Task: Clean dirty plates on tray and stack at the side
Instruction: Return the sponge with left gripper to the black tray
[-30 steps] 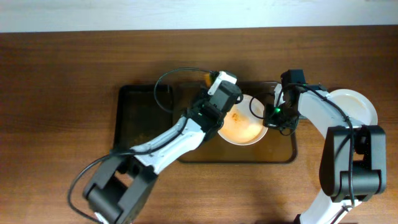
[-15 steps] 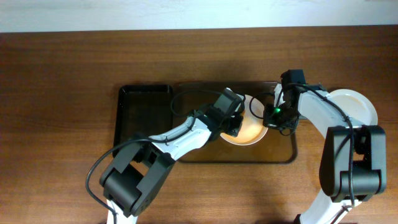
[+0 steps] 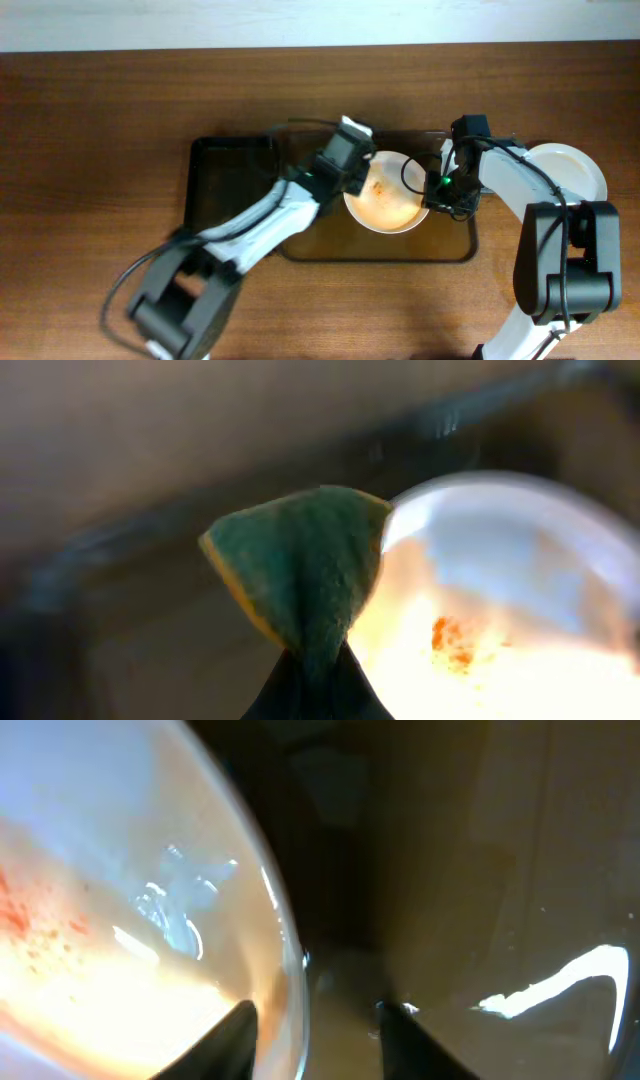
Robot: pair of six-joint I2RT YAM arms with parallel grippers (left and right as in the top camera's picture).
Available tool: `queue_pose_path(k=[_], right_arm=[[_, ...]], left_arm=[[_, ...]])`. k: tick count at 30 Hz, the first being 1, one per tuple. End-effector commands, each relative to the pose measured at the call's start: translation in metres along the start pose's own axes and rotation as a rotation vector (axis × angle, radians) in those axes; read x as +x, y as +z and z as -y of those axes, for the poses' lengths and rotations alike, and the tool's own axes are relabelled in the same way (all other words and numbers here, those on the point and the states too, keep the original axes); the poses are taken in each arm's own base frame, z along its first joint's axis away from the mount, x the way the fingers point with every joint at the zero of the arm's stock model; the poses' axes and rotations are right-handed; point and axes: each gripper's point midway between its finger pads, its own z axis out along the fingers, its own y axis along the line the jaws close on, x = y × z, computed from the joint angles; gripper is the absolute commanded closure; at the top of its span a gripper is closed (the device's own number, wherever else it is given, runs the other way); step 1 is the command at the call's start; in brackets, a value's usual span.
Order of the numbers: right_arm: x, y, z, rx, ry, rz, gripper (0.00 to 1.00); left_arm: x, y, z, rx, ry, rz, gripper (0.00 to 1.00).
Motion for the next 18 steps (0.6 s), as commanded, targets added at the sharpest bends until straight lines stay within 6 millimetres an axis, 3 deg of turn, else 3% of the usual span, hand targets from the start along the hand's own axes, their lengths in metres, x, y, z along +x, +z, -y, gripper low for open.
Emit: queue_pose_path(k=[1, 3, 4, 9, 12, 15, 18], right_arm=[[0.000, 0.002, -0.001, -0.004, -0.007, -0.007, 0.48], [-0.003, 0.001, -0.002, -0.006, -0.010, 0.006, 0.48], [-0.007, 0.001, -0.003, -0.008, -0.013, 0.018, 0.48], [-0.021, 0.001, -0.005, -0.016, -0.029, 0.078, 0.50], [-0.027, 0.001, -0.009, -0.019, -0.073, 0.106, 0.50], [-0.043, 0.002, -0.014, 0.025, -0.129, 0.184, 0.49], [-0.042, 0.006, -0.018, 0.040, -0.149, 0.190, 0.66]], left_arm=[[-0.036, -0.056, -0.040, -0.034, -0.064, 0.062, 1.00], [-0.007, -0.063, -0.099, -0.132, -0.136, -0.068, 1.00], [0.018, -0.066, -0.131, -0.187, -0.184, -0.167, 1.00], [0.087, -0.070, -0.198, -0.259, -0.355, -0.394, 1.00], [0.125, -0.052, -0.213, -0.275, -0.414, -0.498, 1.00], [0.153, -0.031, -0.213, -0.275, -0.420, -0.588, 0.92], [0.165, -0.020, -0.215, -0.282, -0.421, -0.618, 0.88]])
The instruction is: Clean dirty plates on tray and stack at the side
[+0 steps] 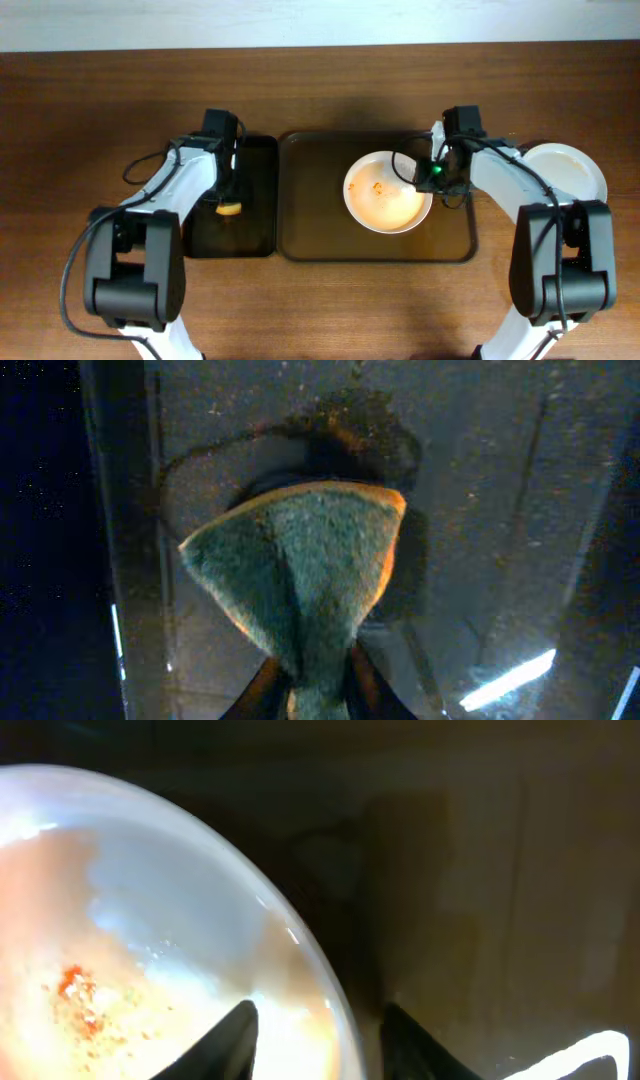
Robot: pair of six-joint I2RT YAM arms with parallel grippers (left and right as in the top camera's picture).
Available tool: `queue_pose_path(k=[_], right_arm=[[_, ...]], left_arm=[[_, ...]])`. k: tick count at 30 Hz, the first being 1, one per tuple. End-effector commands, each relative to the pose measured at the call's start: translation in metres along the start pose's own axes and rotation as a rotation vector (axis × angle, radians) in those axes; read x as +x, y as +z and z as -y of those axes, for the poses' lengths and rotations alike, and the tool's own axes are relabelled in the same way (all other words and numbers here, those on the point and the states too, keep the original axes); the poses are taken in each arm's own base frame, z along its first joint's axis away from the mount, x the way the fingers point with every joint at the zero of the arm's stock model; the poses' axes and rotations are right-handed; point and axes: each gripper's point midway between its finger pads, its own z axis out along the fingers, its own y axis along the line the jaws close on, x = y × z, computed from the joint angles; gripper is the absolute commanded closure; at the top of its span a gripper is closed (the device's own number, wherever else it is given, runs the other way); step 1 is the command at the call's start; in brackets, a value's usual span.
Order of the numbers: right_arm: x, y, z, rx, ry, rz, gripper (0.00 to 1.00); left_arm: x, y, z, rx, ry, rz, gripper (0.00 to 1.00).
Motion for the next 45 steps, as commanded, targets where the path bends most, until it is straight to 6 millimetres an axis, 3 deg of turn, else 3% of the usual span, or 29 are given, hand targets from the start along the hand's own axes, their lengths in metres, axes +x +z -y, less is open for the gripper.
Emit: queue_pose_path(k=[1, 3, 4, 6, 7, 13, 17, 21, 25, 27, 32, 37, 39, 40, 42, 45], right_arm=[[0.009, 0.007, 0.003, 0.044, -0.019, -0.022, 0.75], [0.009, 0.007, 0.006, 0.060, -0.019, -0.020, 0.87], [0.009, 0.007, 0.006, 0.060, -0.019, -0.021, 0.96], [0.004, 0.005, 0.005, 0.059, -0.021, -0.009, 0.96], [-0.004, -0.002, 0.003, 0.058, -0.023, 0.005, 0.96], [-0.022, -0.063, 0.023, 0.249, -0.027, 0.068, 0.96], [-0.023, -0.088, 0.020, 0.383, -0.086, 0.119, 0.96], [-0.027, -0.119, -0.017, 0.614, -0.246, 0.244, 0.96], [-0.024, -0.167, -0.066, 0.805, -0.380, 0.445, 0.96], [-0.020, -0.205, -0.091, 0.908, -0.397, 0.610, 0.96], [-0.007, -0.262, -0.124, 1.106, -0.414, 0.854, 0.96], [-0.004, -0.262, -0.129, 1.070, -0.372, 0.898, 0.96], [-0.004, -0.252, -0.129, 1.024, -0.378, 0.864, 0.96], [-0.005, -0.241, -0.128, 0.971, -0.382, 0.820, 0.96], [-0.005, -0.186, -0.106, 0.699, -0.255, 0.598, 0.96], [0.002, -0.143, -0.078, 0.408, -0.086, 0.330, 0.96]], left_arm=[[0.005, 0.014, -0.002, -0.001, -0.011, -0.030, 0.88], [0.003, 0.014, -0.002, 0.000, -0.013, -0.022, 0.82], [0.001, 0.014, -0.002, 0.002, -0.014, -0.013, 0.53], [0.000, 0.014, -0.001, 0.002, -0.014, -0.009, 0.14], [0.000, 0.014, -0.001, 0.002, -0.014, -0.008, 0.00], [0.000, 0.014, -0.001, 0.002, -0.014, -0.008, 0.00], [0.000, 0.014, -0.001, 0.003, -0.014, -0.009, 0.00], [0.000, 0.014, -0.001, 0.003, -0.013, -0.009, 0.00], [0.000, 0.014, -0.001, 0.003, -0.014, -0.009, 0.00], [0.000, 0.014, -0.001, 0.003, -0.014, -0.009, 0.00], [0.000, 0.014, -0.001, 0.003, -0.014, -0.008, 0.00], [0.000, 0.014, -0.001, 0.003, -0.014, -0.008, 0.00], [0.000, 0.014, -0.001, 0.003, -0.014, -0.008, 0.00], [0.000, 0.014, -0.001, 0.003, -0.014, -0.008, 0.00], [0.000, 0.014, -0.001, 0.004, -0.015, -0.008, 0.00], [0.000, 0.014, 0.000, 0.010, -0.014, -0.010, 0.00]])
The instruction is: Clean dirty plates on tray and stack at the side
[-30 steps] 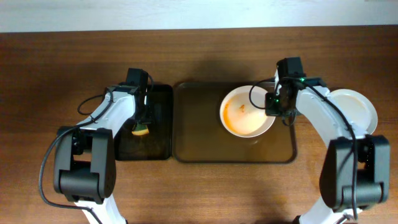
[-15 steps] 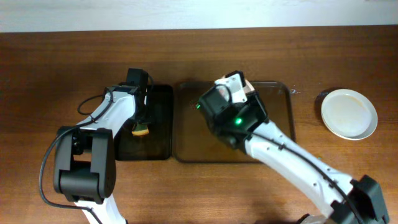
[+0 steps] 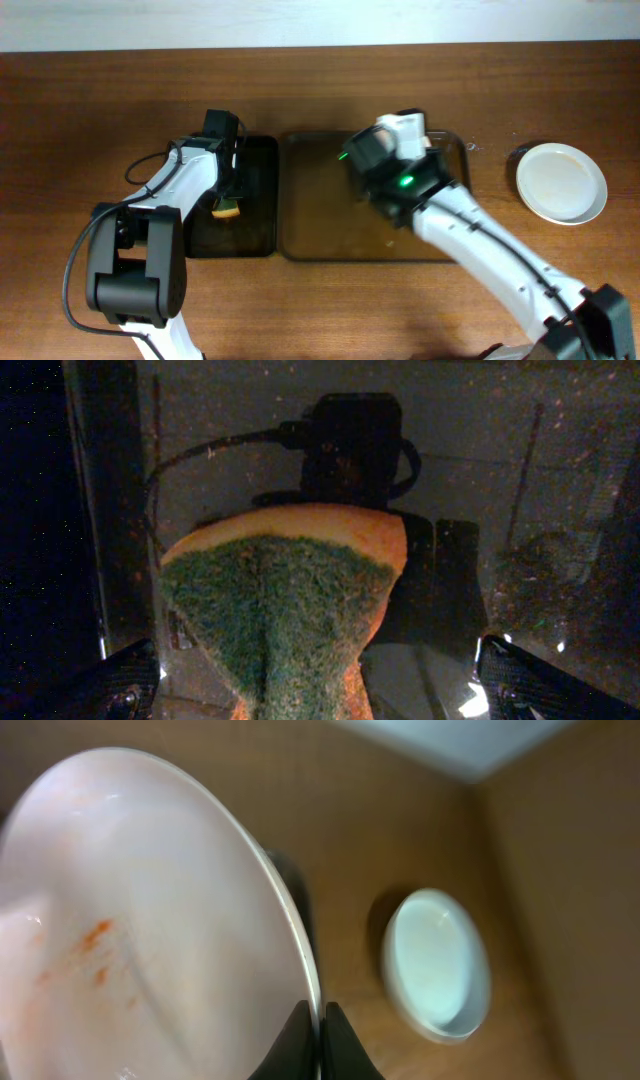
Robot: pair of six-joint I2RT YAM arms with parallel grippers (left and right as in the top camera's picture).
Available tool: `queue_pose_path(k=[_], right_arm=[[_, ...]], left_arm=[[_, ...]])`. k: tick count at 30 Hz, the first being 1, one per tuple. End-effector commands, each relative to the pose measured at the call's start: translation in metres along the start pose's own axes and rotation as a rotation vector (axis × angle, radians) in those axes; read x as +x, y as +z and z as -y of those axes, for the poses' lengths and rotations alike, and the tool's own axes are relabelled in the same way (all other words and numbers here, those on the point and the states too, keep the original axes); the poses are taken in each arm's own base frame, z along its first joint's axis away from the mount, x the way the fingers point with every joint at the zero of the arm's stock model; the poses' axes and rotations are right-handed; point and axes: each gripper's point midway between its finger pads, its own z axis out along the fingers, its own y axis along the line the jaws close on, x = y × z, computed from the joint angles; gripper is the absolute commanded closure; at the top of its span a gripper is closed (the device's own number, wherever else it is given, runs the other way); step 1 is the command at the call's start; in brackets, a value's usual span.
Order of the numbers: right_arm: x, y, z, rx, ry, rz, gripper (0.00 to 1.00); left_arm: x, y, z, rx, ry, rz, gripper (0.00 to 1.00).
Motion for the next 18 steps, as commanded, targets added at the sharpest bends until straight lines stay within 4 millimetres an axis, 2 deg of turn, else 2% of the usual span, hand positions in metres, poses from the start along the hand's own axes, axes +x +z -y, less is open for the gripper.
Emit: queue_pose_path(k=[1, 3, 6, 8, 10, 11, 14, 16, 18], right_arm=[[0.020, 0.009, -0.034, -0.457, 0.119, -0.238, 0.96], [0.031, 0.013, -0.039, -0.627, 0.121, -0.314, 0.96], [0.055, 0.034, -0.045, -0.653, 0.131, -0.350, 0.96], [0.070, 0.050, -0.059, -0.659, 0.133, -0.345, 0.96], [0.083, 0.064, -0.071, -0.672, 0.137, -0.336, 0.96], [0.088, 0.068, -0.074, -0.672, 0.138, -0.334, 0.96], [0.090, 0.071, -0.078, -0.678, 0.142, -0.323, 0.96], [0.089, 0.069, -0.085, -0.721, 0.147, -0.326, 0.96], [0.090, 0.070, -0.089, -0.733, 0.147, -0.331, 0.96]], left_arm=[[0.005, 0.005, -0.001, 0.007, -0.005, -0.022, 0.00], [0.006, 0.005, 0.003, 0.020, -0.003, -0.027, 0.05], [0.009, 0.004, 0.015, 0.092, -0.004, -0.040, 0.06], [0.009, 0.004, 0.015, 0.096, -0.004, -0.041, 0.23], [0.009, 0.004, 0.016, 0.099, -0.004, -0.041, 0.28], [0.009, 0.004, 0.016, 0.099, -0.004, -0.040, 0.35], [0.008, 0.004, 0.016, 0.099, -0.004, -0.040, 0.35], [0.010, 0.005, 0.012, 0.076, -0.003, -0.042, 0.26], [0.012, 0.008, 0.009, 0.060, -0.003, -0.044, 0.26]])
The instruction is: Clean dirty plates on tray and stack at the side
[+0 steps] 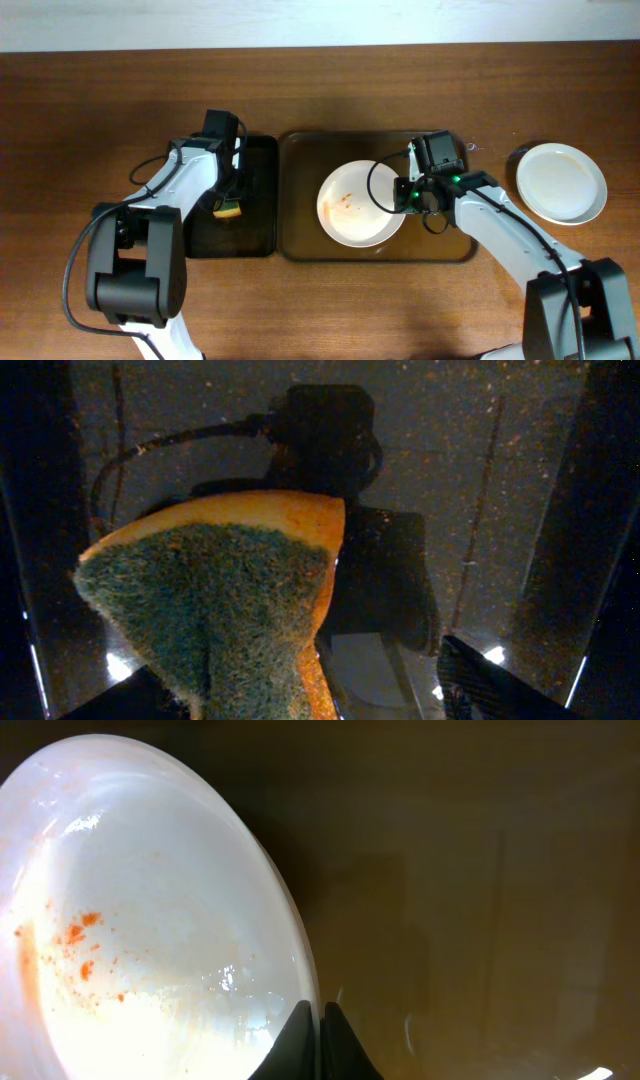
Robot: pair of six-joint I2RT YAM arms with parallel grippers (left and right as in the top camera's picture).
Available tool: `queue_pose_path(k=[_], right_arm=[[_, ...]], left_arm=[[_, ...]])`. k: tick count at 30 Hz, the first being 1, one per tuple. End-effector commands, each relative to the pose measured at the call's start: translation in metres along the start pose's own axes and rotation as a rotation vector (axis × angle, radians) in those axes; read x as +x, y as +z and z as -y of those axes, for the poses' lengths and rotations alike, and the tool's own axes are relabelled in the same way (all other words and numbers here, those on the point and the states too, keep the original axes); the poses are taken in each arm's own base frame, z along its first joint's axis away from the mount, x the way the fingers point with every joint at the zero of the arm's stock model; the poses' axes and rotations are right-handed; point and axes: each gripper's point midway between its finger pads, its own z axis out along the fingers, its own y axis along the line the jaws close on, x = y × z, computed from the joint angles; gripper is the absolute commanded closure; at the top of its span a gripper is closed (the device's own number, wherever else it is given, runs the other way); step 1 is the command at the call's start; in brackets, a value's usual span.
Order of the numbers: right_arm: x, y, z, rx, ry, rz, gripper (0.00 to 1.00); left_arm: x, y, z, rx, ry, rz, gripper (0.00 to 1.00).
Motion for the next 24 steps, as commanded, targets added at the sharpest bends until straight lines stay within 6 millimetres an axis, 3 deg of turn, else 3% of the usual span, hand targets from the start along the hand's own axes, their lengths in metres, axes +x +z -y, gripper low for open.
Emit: queue_pose_path(k=[1, 5, 6, 8, 9, 11, 13, 17, 19, 21, 22, 23, 24], right_arm=[[0.004, 0.009, -0.004, -0.032, 0.004, -0.025, 0.95], [0.008, 0.021, -0.002, -0.026, 0.006, -0.049, 0.89], [0.008, 0.021, -0.002, -0.028, 0.006, -0.046, 0.85], [0.003, 0.016, -0.007, -0.067, 0.015, -0.048, 0.63], [-0.001, 0.012, -0.011, -0.109, 0.030, -0.059, 0.58], [-0.013, -0.005, -0.020, -0.243, 0.056, -0.075, 0.53], [-0.019, -0.016, -0.017, -0.294, 0.096, -0.090, 0.47], [-0.012, -0.019, -0.007, -0.289, 0.011, -0.112, 0.41], [-0.015, -0.019, -0.007, -0.290, 0.012, -0.099, 0.30], [-0.018, -0.019, -0.004, -0.289, 0.015, -0.087, 0.25], [-0.018, -0.019, -0.002, -0.285, 0.020, -0.086, 0.19], [-0.017, -0.019, -0.002, -0.282, 0.022, -0.091, 0.04], [-0.015, -0.019, -0.001, -0.282, 0.025, -0.101, 0.02]], left_arm=[[0.009, 0.009, -0.006, -0.021, 0.000, -0.025, 0.30], [0.008, 0.013, -0.005, -0.018, 0.000, -0.010, 0.42], [0.007, 0.013, -0.005, -0.017, -0.001, -0.005, 0.50], [0.004, 0.013, -0.005, -0.016, -0.002, 0.006, 0.86], [0.001, 0.012, -0.007, -0.021, -0.006, 0.014, 0.97], [-0.011, 0.005, -0.011, -0.038, -0.011, 0.043, 1.00], [-0.028, -0.017, -0.010, -0.041, -0.014, 0.092, 1.00], [-0.050, -0.073, -0.011, -0.045, -0.022, 0.221, 1.00], [-0.054, -0.093, -0.005, -0.030, -0.012, 0.273, 1.00], [-0.054, -0.108, 0.029, 0.067, 0.041, 0.311, 1.00], [-0.049, -0.111, 0.064, 0.173, 0.059, 0.307, 1.00], [-0.045, -0.113, 0.088, 0.220, 0.083, 0.309, 1.00], [-0.038, -0.116, 0.113, 0.252, 0.107, 0.311, 1.00]])
